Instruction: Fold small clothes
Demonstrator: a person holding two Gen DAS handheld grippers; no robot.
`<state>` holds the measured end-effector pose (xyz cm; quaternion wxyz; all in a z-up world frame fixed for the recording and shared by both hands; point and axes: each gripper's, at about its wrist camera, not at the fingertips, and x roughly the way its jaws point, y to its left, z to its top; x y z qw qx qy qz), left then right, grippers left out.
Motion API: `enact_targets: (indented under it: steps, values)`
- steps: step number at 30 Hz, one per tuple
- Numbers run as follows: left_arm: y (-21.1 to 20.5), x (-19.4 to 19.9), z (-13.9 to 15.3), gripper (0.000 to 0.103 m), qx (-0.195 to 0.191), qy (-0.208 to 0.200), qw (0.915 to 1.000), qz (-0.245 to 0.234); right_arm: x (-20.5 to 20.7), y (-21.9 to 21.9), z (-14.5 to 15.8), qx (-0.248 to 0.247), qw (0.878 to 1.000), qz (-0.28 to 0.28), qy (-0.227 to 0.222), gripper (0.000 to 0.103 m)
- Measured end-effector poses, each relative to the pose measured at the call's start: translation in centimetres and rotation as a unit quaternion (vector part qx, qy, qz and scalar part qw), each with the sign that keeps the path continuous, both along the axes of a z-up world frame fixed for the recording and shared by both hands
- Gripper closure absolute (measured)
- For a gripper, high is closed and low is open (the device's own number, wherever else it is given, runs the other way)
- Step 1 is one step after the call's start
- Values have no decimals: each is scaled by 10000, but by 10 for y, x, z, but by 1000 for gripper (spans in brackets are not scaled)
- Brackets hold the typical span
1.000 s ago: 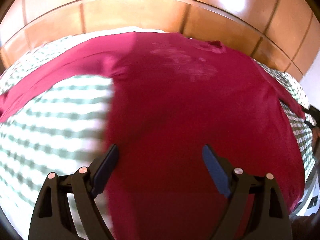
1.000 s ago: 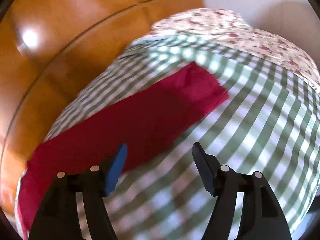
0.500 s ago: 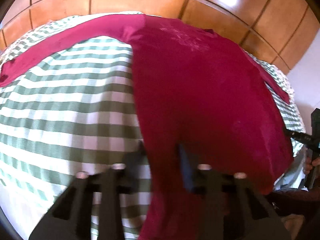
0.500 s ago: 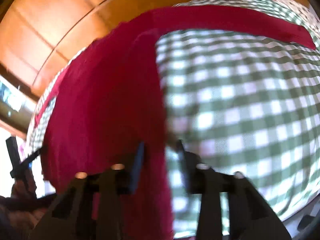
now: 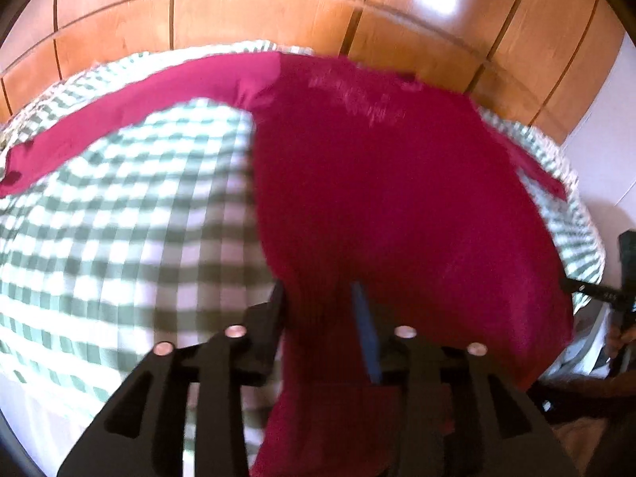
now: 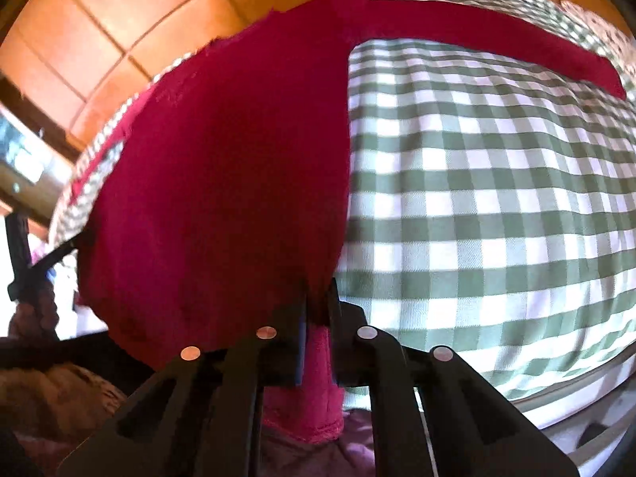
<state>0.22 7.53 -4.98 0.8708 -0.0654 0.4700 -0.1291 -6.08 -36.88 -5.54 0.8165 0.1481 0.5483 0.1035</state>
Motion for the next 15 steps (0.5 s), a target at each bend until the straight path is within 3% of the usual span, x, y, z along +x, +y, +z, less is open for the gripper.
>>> enact_targets:
  steps: [1, 2, 5, 8, 12, 15]
  values:
    - [-5, 5, 6, 59, -56, -118, 9999, 19, 4, -9, 3, 34, 9998, -185, -87, 54]
    - [-10, 9, 8, 59, -90, -186, 9998, -4, 8, -21, 6, 74, 9987, -467, -204, 45]
    - [-35, 29, 13, 57, -91, -282, 9995, -103, 27, -62, 9, 312, 9904, -1275, -429, 45]
    - [-63, 48, 12, 50, 21, -352, 9990, -267, 51, -117, 1, 464, 9708, -2302, -498, 45]
    - [-93, 73, -2, 44, 288, -211, 9982, -479, 84, -197, -18, 775, 9235, -3720, -529, 45]
    - [-98, 84, -15, 43, 366, 7, 9984, -439, 103, -233, -24, 792, 9000, -4249, -567, 46]
